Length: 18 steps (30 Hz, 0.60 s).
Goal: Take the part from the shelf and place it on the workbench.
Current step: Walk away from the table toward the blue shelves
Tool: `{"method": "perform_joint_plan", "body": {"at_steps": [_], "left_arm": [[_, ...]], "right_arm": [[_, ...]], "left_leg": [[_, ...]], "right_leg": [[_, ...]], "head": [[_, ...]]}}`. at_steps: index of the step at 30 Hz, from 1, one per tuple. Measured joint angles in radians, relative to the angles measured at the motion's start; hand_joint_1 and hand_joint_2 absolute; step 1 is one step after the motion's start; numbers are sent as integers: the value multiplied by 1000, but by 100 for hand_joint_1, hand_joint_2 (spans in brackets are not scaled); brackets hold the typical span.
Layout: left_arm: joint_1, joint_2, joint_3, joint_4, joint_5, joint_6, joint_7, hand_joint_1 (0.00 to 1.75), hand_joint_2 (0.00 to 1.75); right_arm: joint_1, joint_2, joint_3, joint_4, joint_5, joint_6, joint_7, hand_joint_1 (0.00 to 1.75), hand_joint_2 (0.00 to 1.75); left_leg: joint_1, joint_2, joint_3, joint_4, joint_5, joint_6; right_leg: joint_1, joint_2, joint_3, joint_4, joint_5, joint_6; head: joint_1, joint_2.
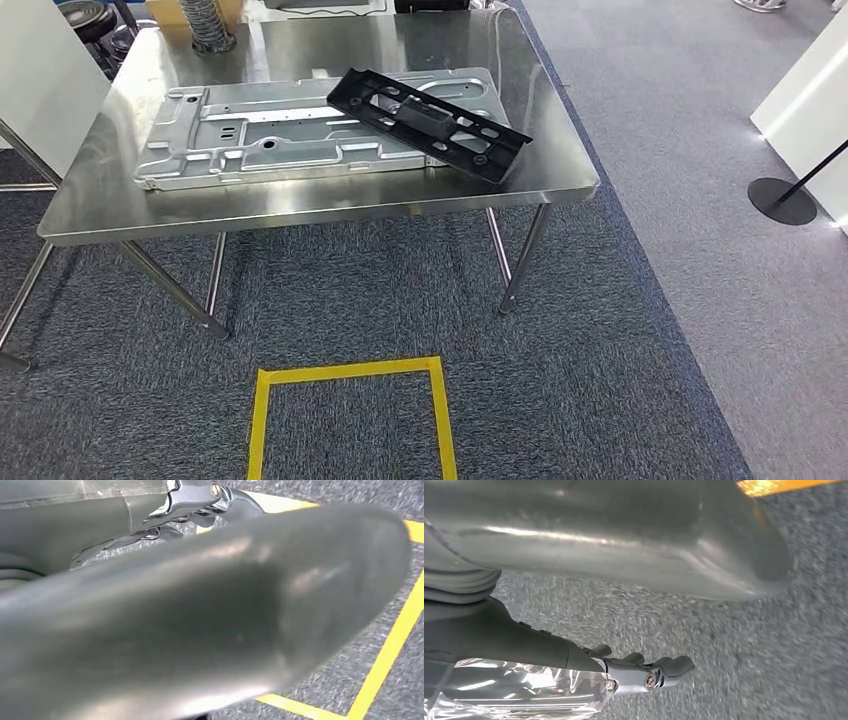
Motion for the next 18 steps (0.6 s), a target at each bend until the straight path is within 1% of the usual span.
{"method": "perform_joint_plan", "body": {"at_steps": [1,2,3,4,5,6,7,8,9,10,11,12,13,14,15,16,17,18], "left_arm": [[0,0,-1,0,0,1,-1,0,0],[0,-1,-1,0,0,2,-2,0,0],[0,-1,-1,0,0,3,-2,0,0],[1,-1,-2,0,0,5,-3,0,0],[2,-1,-2,0,0,7,-3,0,0],[4,-1,-2,0,0,9,-4,0,0],[6,-1,-2,0,0,10,-4,0,0],[8,-1,-2,0,1,12,-5,0,0],[9,-2,-2,0,1,13,-6,0,0],[10,-2,-2,0,1,14,-7,0,0],[10,-3,-2,0,2,15,-9,0,0],[11,-3,-2,0,3,16,-10,0,0],[11,-3,-2,0,4,16,-11,0,0],[11,-3,-2,0,5,16,-12,0,0],[10,-3,-2,0,6,16,-13,0,0],[9,-3,-2,0,6,16,-12,0,0],[7,-3,-2,0,6,16,-12,0,0],[7,-3,-2,0,6,17,-11,0,0]], "right_arm": [[-2,1,3,2,6,0,3,0,0],[-4,2,6,5,11,0,5,0,0],[-6,3,9,7,16,0,7,0,0],[-6,5,11,11,20,1,9,0,0],[-7,7,13,13,23,1,11,0,0],[-8,9,15,16,25,2,12,0,0],[-9,11,17,18,27,3,15,0,0],[-9,11,19,19,30,5,17,0,0],[-9,11,21,20,33,9,20,0,0],[-9,11,22,21,36,13,22,0,0],[-9,11,24,22,39,16,24,0,0],[-9,11,25,23,40,18,25,0,0],[-9,11,28,24,41,21,27,0,0],[-9,11,30,25,42,24,28,0,0],[-9,11,31,25,42,28,28,0,0],[-9,11,32,25,41,35,24,0,0],[-9,10,33,26,39,43,17,0,0],[-9,10,33,26,38,53,7,0,0]], "left_leg": [[0,1,-10,4,7,-5],[1,2,-17,6,15,-9],[2,3,-21,6,24,-15],[3,3,-25,4,31,-20],[3,0,-30,6,26,-26],[3,-3,-38,24,2,-31],[5,-6,-51,60,-38,-37],[8,-8,-65,117,-89,-42],[11,-8,-81,186,-136,-47],[14,-8,-91,249,-164,-51],[17,-8,-89,287,-168,-55],[20,-8,-71,293,-151,-59],[23,-8,-36,260,-123,-62],[27,-8,14,198,-97,-65],[28,-10,67,121,-90,-67],[28,-13,108,56,-95,-65],[26,-16,132,13,-105,-60],[23,-18,139,-7,-114,-53]], "right_leg": [[3,0,42,-68,-5,-5],[8,1,65,-112,-13,-10],[11,1,71,-132,-15,-13],[8,1,68,-140,-8,-17],[6,-1,62,-145,3,-22],[2,-3,55,-150,15,-27],[-2,-5,47,-155,27,-31],[-2,-6,35,-154,37,-33],[-2,-7,22,-152,46,-34],[-2,-7,9,-148,54,-31],[-4,-8,-7,-143,63,-29],[-6,-8,-23,-136,70,-25],[-9,-8,-39,-129,76,-21],[-11,-7,-53,-119,82,-16],[-12,-6,-66,-109,86,-10],[-12,-6,-76,-101,91,-4],[-11,-6,-83,-96,98,3],[-10,-6,-87,-94,105,10]], "head": [[0,0],[0,0],[0,0],[0,0],[0,0],[-1,0],[-3,0],[-4,0],[-6,0],[-6,0],[-6,0],[-6,0],[-6,0],[-6,0],[-7,0],[-7,0],[-7,0],[-7,0]]}}
